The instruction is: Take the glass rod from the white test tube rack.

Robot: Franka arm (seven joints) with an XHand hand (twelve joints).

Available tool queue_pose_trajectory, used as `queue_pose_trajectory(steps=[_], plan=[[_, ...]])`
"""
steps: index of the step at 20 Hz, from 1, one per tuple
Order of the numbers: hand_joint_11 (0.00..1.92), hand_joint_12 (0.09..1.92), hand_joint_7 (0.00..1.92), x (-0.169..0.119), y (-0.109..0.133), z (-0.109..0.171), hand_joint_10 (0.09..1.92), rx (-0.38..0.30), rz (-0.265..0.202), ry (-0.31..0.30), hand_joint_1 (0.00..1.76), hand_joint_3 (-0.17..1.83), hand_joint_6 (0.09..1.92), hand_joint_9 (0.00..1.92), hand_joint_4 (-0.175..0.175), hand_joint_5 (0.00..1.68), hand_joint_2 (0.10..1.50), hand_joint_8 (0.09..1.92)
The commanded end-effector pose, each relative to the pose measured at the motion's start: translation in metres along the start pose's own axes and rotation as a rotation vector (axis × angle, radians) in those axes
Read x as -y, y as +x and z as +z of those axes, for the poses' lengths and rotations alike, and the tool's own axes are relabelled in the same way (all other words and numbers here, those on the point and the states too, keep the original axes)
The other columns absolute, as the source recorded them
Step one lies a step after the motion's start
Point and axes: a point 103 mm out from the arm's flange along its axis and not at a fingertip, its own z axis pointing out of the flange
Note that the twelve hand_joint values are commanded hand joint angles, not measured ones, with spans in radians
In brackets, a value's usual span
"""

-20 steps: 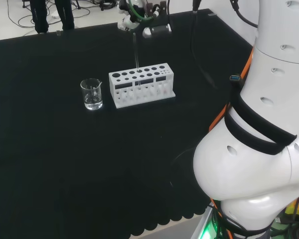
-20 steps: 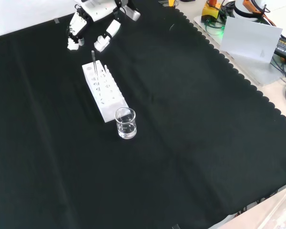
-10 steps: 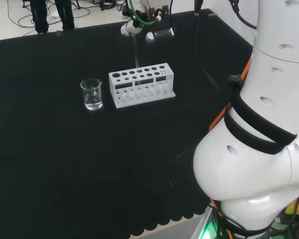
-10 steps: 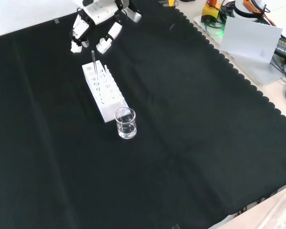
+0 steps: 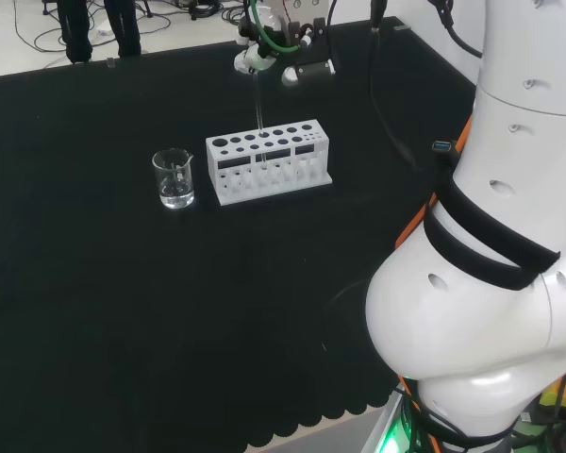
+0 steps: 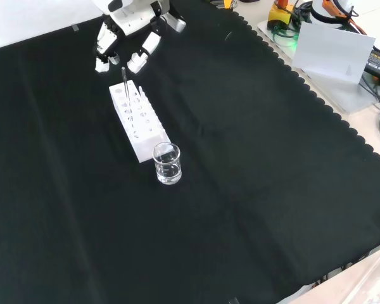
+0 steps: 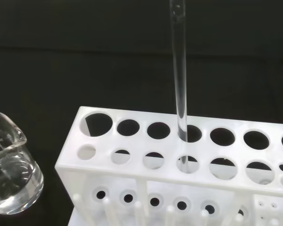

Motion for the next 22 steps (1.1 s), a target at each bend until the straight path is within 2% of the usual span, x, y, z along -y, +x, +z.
queue_pose_trajectory(steps=[1,12,22], plan=[[0.79,1.22,0.66,-0.002,-0.004,0.005,0.75,0.008,-0.002,-0.002,0.77,-0.17,0.64,0.94,-0.175,0.33,1.18,0.84],[0.92,1.19,0.74,-0.004,-0.014,0.015,0.79,0.015,0.005,0.007,0.78,-0.17,0.82,1.03,-0.175,0.40,1.18,0.86],[1.09,1.15,0.88,-0.005,-0.003,0.019,0.84,0.020,-0.015,0.018,0.79,-0.17,0.92,1.16,-0.175,0.50,1.18,0.89]])
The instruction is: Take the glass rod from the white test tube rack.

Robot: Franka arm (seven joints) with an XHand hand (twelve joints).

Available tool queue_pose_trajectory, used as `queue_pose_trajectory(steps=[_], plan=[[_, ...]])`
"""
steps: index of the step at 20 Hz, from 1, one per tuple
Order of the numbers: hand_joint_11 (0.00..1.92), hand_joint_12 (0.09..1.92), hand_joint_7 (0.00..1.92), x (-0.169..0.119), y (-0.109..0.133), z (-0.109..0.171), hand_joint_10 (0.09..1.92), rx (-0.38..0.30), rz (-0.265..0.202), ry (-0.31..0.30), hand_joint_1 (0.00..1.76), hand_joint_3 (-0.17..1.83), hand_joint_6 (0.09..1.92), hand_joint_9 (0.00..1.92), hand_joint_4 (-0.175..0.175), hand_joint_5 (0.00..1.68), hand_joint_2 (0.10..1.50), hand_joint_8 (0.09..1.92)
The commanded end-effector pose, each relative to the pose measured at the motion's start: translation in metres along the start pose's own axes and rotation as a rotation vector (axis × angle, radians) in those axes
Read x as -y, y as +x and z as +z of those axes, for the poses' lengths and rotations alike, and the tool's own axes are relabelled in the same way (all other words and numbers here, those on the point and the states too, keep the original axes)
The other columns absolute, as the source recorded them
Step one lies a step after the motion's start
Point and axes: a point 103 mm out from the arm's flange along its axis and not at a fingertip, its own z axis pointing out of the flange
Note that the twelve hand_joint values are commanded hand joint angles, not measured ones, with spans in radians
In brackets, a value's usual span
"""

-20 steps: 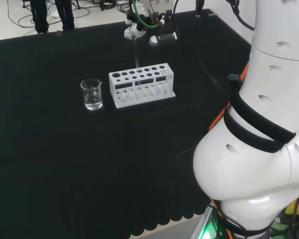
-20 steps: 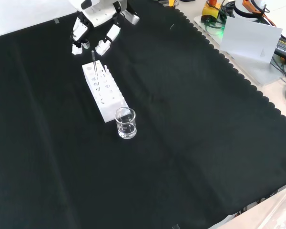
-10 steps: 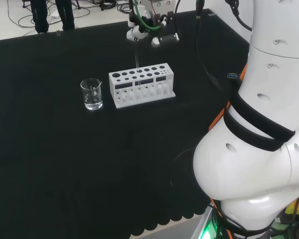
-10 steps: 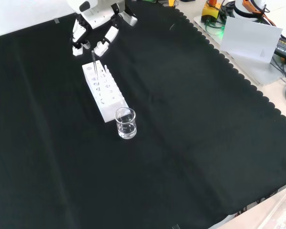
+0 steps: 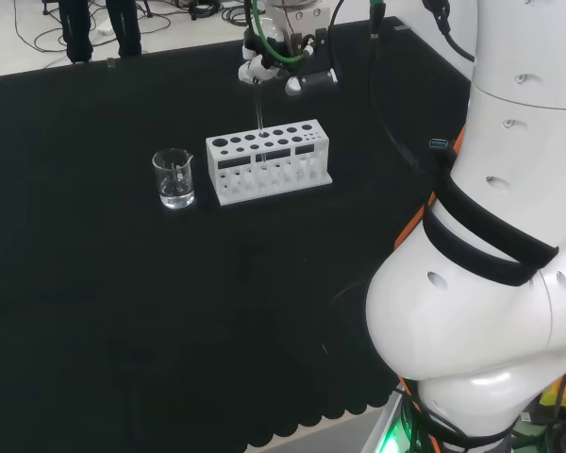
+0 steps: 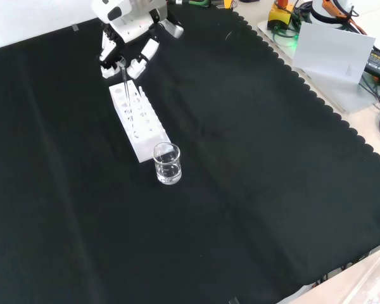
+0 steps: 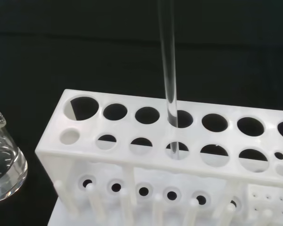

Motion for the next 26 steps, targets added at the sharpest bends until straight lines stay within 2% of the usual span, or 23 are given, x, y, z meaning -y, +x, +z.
queue_pose_trajectory(steps=[1,6,11,14,17,20,22,26], plan=[[1.10,1.15,0.89,0.001,0.004,0.001,0.84,0.008,-0.009,-0.002,0.79,-0.17,0.92,1.17,-0.175,0.51,1.18,0.89],[1.19,1.11,0.95,0.001,0.008,0.001,0.86,0.020,-0.009,-0.001,0.84,-0.17,0.93,1.27,-0.175,0.64,1.17,0.89],[1.39,1.04,1.02,-0.001,0.008,0.003,0.84,0.027,-0.015,-0.015,0.89,-0.17,0.90,1.39,-0.175,0.78,1.17,0.87],[1.51,0.97,1.11,-0.002,0.008,0.003,0.79,0.007,-0.009,-0.048,1.02,-0.15,0.92,1.46,-0.166,0.91,1.16,0.84],[1.68,0.81,1.21,-0.004,0.009,0.005,0.72,-0.010,0.010,-0.112,1.14,-0.12,0.92,1.52,-0.173,1.02,1.14,0.80],[1.67,0.63,1.27,-0.005,0.014,0.003,0.73,-0.031,0.040,-0.198,1.27,-0.17,0.70,1.56,-0.175,1.09,1.11,0.75],[1.64,0.58,1.29,-0.007,0.014,0.002,0.76,-0.046,0.049,-0.219,1.30,-0.17,0.51,1.59,-0.175,1.18,1.09,0.73],[1.64,0.53,1.32,-0.005,0.022,-0.014,0.69,-0.017,0.045,-0.207,1.32,-0.17,0.15,1.65,-0.175,1.35,1.07,0.71]])
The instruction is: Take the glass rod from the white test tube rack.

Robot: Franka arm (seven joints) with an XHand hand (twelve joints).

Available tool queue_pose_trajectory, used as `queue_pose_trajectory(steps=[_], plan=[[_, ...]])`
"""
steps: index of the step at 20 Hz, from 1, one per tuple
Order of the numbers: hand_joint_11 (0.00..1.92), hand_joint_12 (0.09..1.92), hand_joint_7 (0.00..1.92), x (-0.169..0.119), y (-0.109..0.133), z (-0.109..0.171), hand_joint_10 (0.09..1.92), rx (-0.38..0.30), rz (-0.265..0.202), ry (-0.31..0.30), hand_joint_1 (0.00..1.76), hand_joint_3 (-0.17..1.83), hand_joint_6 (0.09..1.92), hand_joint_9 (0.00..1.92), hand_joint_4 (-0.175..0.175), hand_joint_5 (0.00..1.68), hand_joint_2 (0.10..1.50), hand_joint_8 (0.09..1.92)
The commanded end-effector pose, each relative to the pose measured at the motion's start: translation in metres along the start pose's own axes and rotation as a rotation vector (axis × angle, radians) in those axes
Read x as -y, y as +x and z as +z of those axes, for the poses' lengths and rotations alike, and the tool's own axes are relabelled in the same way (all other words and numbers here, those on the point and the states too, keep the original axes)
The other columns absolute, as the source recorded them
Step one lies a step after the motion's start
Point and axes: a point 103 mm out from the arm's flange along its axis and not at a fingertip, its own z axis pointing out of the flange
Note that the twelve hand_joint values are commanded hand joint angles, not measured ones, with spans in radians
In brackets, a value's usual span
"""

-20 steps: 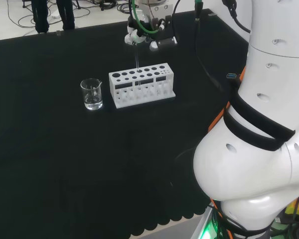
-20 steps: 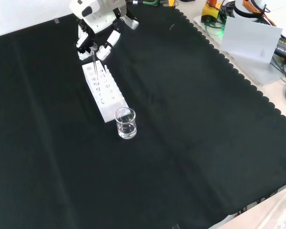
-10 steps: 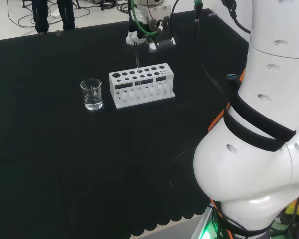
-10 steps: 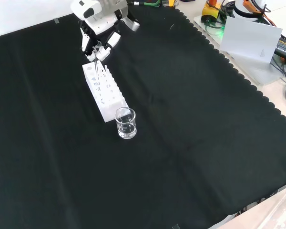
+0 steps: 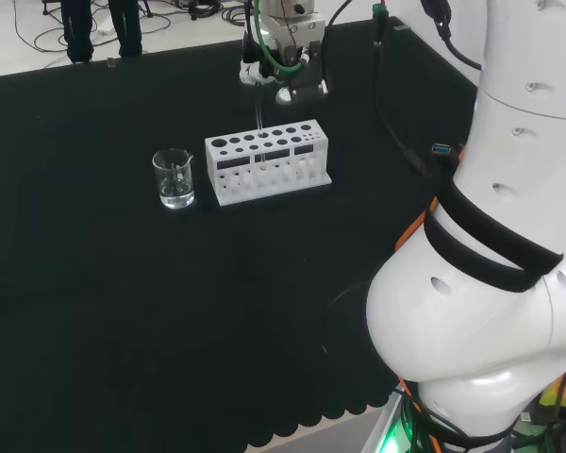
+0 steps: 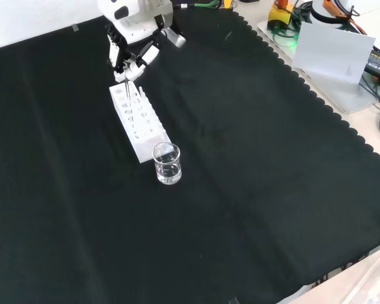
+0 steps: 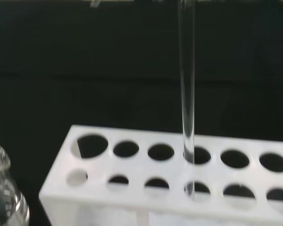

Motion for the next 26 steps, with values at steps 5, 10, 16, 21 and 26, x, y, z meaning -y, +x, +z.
queue_pose_trajectory(steps=[5,10,16,21,26], plan=[[1.64,0.50,1.31,-0.002,0.016,-0.047,0.65,0.054,0.024,0.025,1.32,-0.17,0.09,1.65,-0.175,1.39,1.07,0.76],[1.65,0.51,1.30,0.003,0.020,-0.075,0.66,0.085,0.030,0.097,1.32,-0.17,0.09,1.66,-0.175,1.38,1.07,0.78],[1.65,0.51,1.29,0.019,0.025,-0.107,0.66,0.089,0.037,0.101,1.32,-0.17,0.09,1.66,-0.175,1.38,1.07,0.79],[1.66,0.51,1.29,0.036,0.029,-0.126,0.66,0.084,0.038,0.076,1.32,-0.17,0.09,1.66,-0.175,1.38,1.08,0.80],[1.66,0.51,1.29,0.048,0.035,-0.143,0.66,0.073,0.040,0.024,1.32,-0.17,0.09,1.67,-0.175,1.38,1.07,0.79]])
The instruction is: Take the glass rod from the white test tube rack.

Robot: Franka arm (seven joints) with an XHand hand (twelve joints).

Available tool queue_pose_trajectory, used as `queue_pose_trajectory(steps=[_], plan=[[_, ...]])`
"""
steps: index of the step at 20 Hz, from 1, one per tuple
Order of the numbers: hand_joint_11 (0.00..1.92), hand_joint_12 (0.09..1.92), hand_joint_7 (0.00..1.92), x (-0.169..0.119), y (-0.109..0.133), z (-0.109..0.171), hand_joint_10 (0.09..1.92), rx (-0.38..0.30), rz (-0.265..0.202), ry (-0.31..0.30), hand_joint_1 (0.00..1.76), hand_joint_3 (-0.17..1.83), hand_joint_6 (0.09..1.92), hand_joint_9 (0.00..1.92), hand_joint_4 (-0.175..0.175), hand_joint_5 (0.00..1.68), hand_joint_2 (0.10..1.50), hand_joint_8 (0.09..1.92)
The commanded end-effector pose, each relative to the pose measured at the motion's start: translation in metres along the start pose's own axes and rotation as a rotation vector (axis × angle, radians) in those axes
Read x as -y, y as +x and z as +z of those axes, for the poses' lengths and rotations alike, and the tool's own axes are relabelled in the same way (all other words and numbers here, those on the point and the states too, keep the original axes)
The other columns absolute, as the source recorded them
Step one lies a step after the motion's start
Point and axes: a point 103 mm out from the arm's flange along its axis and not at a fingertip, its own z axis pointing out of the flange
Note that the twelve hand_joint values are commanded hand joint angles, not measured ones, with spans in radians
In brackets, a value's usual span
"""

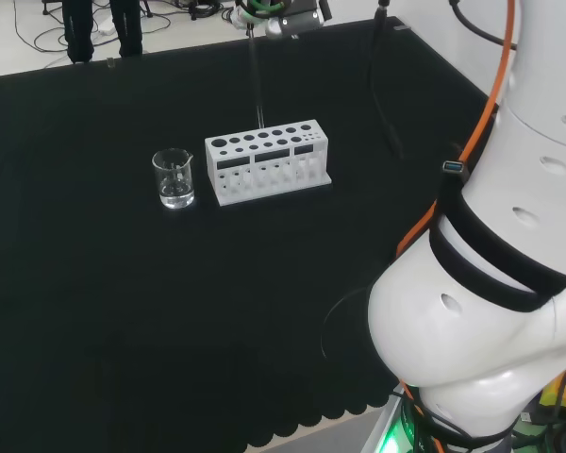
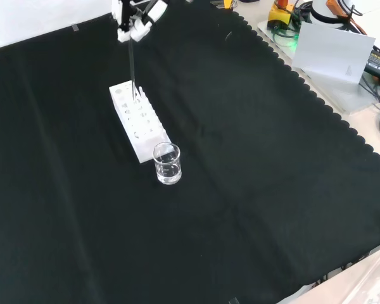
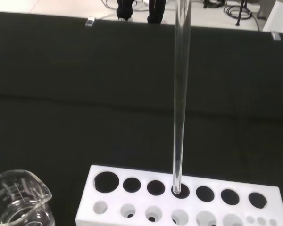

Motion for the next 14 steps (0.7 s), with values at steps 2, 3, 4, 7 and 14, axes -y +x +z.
queue_pose_trajectory(steps=[2,3,4,7,14], plan=[[1.66,0.51,1.29,0.026,0.010,-0.024,0.66,-0.010,0.001,-0.052,1.32,-0.17,0.09,1.67,-0.175,1.38,1.07,0.79],[1.66,0.51,1.29,0.028,0.012,-0.027,0.66,-0.013,-0.003,-0.054,1.32,-0.17,0.09,1.67,-0.175,1.38,1.07,0.79],[1.66,0.52,1.29,0.032,0.015,-0.028,0.66,-0.017,-0.008,-0.058,1.32,-0.17,0.09,1.67,-0.175,1.38,1.07,0.79],[1.66,0.52,1.29,0.040,0.026,-0.033,0.66,-0.028,-0.030,-0.073,1.32,-0.17,0.09,1.67,-0.175,1.38,1.07,0.79],[1.66,0.52,1.29,0.053,0.046,-0.045,0.66,-0.043,-0.063,-0.094,1.32,-0.17,0.09,1.67,-0.175,1.39,1.07,0.79]])
